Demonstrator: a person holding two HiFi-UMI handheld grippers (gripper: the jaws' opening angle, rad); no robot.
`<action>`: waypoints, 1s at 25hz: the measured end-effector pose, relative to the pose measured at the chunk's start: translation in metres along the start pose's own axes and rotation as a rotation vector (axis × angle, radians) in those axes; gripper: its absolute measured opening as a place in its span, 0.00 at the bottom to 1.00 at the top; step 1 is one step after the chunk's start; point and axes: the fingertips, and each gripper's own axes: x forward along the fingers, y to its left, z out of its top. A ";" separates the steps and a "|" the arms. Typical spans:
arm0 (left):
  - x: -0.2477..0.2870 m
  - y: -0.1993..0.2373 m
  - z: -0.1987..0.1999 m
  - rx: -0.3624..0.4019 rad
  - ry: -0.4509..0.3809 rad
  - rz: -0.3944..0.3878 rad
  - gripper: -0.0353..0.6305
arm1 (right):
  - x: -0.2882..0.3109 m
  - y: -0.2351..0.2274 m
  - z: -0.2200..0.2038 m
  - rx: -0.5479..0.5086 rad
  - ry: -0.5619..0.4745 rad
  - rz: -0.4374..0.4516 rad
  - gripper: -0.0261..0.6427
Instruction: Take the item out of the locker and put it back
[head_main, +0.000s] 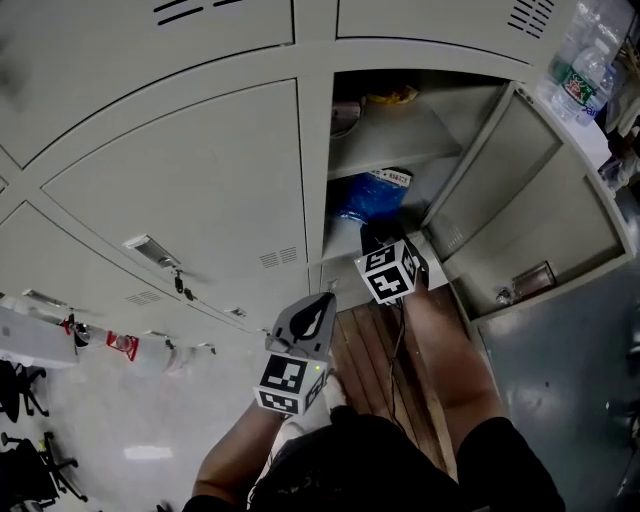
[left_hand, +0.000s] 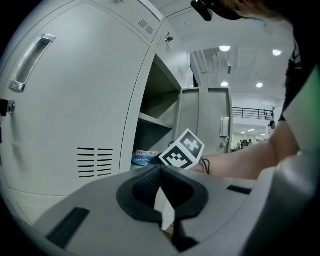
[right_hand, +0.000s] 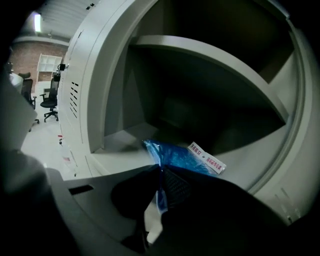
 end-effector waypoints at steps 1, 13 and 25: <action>-0.004 -0.001 0.000 0.001 0.001 -0.003 0.06 | -0.006 0.002 0.000 0.012 -0.007 -0.002 0.07; -0.065 -0.018 -0.005 0.019 -0.012 -0.043 0.06 | -0.082 0.039 0.007 0.157 -0.087 -0.022 0.06; -0.140 -0.028 -0.010 0.036 -0.020 -0.059 0.06 | -0.166 0.094 0.018 0.291 -0.170 -0.038 0.06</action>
